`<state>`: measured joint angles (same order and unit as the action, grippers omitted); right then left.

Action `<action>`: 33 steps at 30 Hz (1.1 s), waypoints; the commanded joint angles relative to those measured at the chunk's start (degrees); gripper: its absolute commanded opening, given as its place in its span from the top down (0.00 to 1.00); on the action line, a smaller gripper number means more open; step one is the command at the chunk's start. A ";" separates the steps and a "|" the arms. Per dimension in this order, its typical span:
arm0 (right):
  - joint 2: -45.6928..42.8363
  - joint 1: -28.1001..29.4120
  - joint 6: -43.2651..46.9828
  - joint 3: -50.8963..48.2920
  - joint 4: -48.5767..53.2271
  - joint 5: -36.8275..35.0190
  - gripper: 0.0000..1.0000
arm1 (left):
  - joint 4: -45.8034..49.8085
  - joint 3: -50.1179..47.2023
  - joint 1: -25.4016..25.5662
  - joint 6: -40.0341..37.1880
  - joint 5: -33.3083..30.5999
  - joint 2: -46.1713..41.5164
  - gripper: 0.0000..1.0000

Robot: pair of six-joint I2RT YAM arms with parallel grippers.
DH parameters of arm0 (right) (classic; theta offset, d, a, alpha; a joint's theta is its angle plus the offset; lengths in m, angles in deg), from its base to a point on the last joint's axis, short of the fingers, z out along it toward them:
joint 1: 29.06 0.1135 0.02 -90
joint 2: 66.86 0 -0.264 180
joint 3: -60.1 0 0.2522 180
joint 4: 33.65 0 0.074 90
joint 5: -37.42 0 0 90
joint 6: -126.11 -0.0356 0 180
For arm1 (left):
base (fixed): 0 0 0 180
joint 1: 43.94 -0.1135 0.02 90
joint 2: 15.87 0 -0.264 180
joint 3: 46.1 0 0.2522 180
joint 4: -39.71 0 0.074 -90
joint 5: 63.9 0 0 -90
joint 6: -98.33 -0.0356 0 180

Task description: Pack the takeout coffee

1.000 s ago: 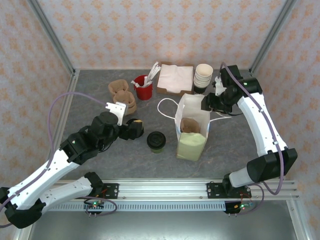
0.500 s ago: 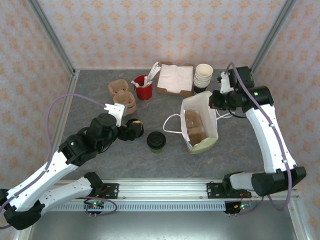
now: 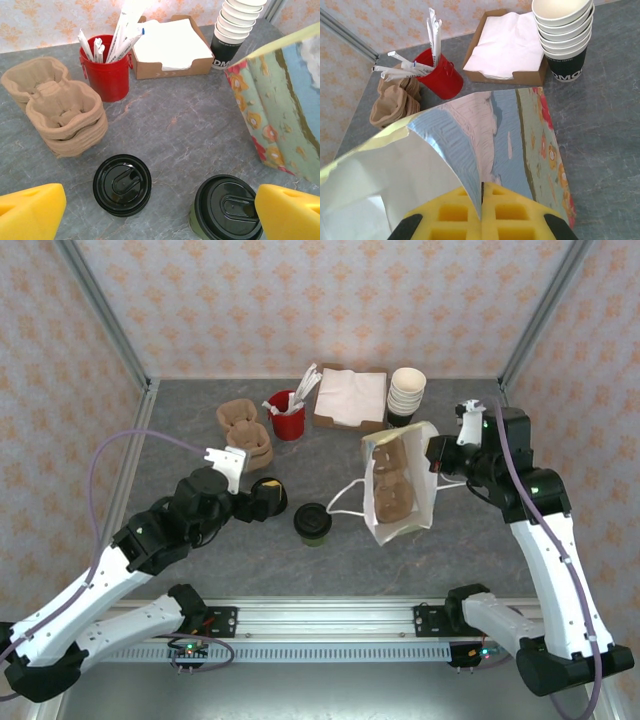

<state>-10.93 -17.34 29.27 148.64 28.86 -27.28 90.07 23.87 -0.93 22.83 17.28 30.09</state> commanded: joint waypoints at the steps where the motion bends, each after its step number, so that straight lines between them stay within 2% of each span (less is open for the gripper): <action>1: -1.08 0.05 -2.25 -0.78 -4.21 -0.79 1.00 | -1.57 1.94 -0.16 -0.71 1.44 1.74 0.03; 5: -0.81 0.01 -4.27 -1.50 -4.61 0.45 1.00 | -0.82 6.80 0.71 -1.78 3.44 5.81 0.08; 12: -1.57 0.14 -9.15 -2.78 -4.76 -0.68 1.00 | 2.51 13.66 3.96 -2.81 4.22 12.42 0.10; 21: -2.63 0.23 -15.58 -3.47 -0.51 -3.24 1.00 | 8.97 13.80 7.15 9.45 0.89 17.72 0.10; 26: -3.84 0.23 -16.26 -4.91 -0.67 -3.58 1.00 | 13.96 12.33 8.68 16.88 -1.74 20.61 0.02; 30: -4.93 0.20 -16.45 -5.60 -0.58 -4.71 1.00 | 12.28 9.12 12.71 20.91 -4.21 20.78 0.00; 33: -5.62 0.23 -17.53 -6.03 -0.25 -4.45 1.00 | 12.15 7.45 13.90 24.57 -5.44 20.63 0.00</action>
<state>-15.04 -17.31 13.49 143.20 28.53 -30.54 100.50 32.67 12.18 41.30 16.10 50.94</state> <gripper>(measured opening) 0.043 0.998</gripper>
